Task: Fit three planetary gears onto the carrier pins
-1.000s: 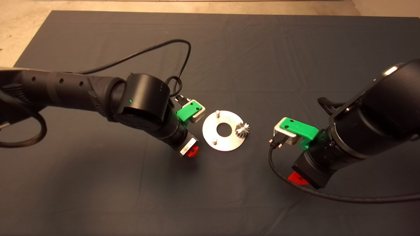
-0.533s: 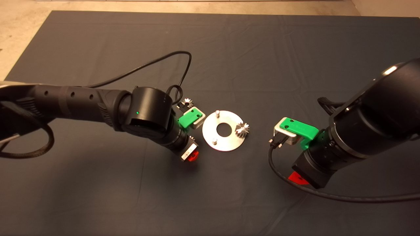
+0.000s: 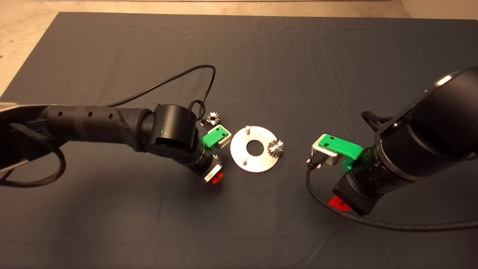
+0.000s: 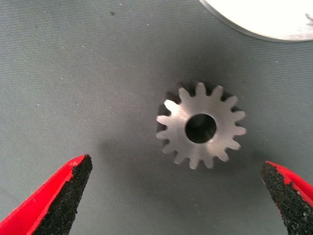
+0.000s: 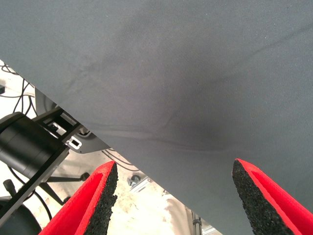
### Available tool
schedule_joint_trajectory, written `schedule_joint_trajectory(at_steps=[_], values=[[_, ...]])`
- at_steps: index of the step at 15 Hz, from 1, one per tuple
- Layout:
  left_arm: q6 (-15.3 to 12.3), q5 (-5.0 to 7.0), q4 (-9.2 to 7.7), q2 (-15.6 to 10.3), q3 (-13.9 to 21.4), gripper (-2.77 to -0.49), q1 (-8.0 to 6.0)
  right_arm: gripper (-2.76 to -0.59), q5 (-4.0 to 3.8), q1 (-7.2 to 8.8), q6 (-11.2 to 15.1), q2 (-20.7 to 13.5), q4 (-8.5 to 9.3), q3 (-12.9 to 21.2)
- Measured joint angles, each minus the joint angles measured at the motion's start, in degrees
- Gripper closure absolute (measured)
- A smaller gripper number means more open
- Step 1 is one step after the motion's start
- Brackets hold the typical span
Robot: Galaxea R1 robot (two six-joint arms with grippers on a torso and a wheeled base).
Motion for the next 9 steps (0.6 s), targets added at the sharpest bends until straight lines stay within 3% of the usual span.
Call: schedule_joint_trajectory(at_steps=[9], values=[[2.6,-0.02,0.83,0.1,-3.1,-2.51,0.48,-1.73,0.0,0.0,0.0,0.2,0.02,0.0]])
